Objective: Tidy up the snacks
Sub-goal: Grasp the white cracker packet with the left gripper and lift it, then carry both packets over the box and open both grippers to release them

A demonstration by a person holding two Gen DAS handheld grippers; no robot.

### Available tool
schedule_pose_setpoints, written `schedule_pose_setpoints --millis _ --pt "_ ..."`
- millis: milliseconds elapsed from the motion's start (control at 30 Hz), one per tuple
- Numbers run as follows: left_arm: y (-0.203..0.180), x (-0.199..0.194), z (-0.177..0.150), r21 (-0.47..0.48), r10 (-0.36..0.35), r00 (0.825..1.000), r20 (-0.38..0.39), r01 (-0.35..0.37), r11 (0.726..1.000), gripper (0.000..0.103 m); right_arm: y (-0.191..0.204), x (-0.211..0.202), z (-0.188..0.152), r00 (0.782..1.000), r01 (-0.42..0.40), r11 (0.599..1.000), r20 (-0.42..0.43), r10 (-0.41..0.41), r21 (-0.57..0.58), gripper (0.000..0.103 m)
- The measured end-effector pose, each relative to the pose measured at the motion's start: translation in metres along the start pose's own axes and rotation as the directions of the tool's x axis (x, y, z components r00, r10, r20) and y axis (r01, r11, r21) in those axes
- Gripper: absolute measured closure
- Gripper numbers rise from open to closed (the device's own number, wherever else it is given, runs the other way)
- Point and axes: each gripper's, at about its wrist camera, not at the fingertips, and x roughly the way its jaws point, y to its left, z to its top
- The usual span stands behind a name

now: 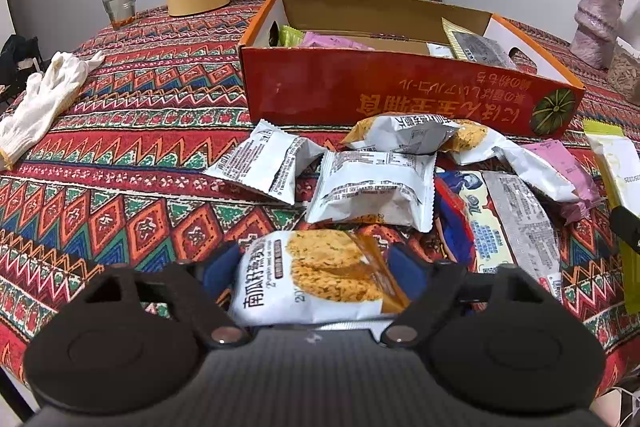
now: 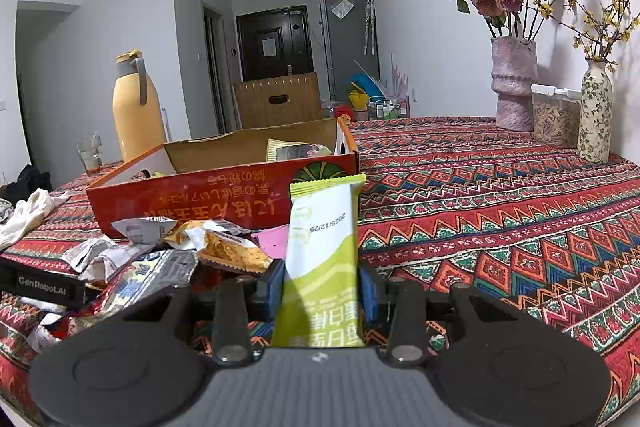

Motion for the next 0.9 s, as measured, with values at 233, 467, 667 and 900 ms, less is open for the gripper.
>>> schedule_pose_setpoints --millis 233,467,667,900 --pt "0.004 -0.003 0.0 -0.009 -0.001 1.0 0.008 0.001 1.0 0.034 0.002 -0.002 0.0 1.0 -0.002 1.0 0.003 0.002 -0.003 0.066" --pt "0.01 -0.005 -0.001 -0.017 -0.006 1.0 0.016 0.006 1.0 0.04 0.004 -0.007 0.0 1.0 -0.001 1.0 0.009 0.001 -0.007 0.066" --pt "0.013 -0.01 0.0 -0.02 -0.006 0.999 0.038 0.007 1.0 0.04 0.007 -0.011 0.002 1.0 0.0 1.0 0.016 0.0 -0.011 0.066" --pt "0.015 -0.02 0.003 -0.016 -0.012 0.997 0.075 0.013 1.0 0.04 0.009 -0.013 0.006 1.0 0.002 1.0 0.027 -0.001 -0.019 0.066"
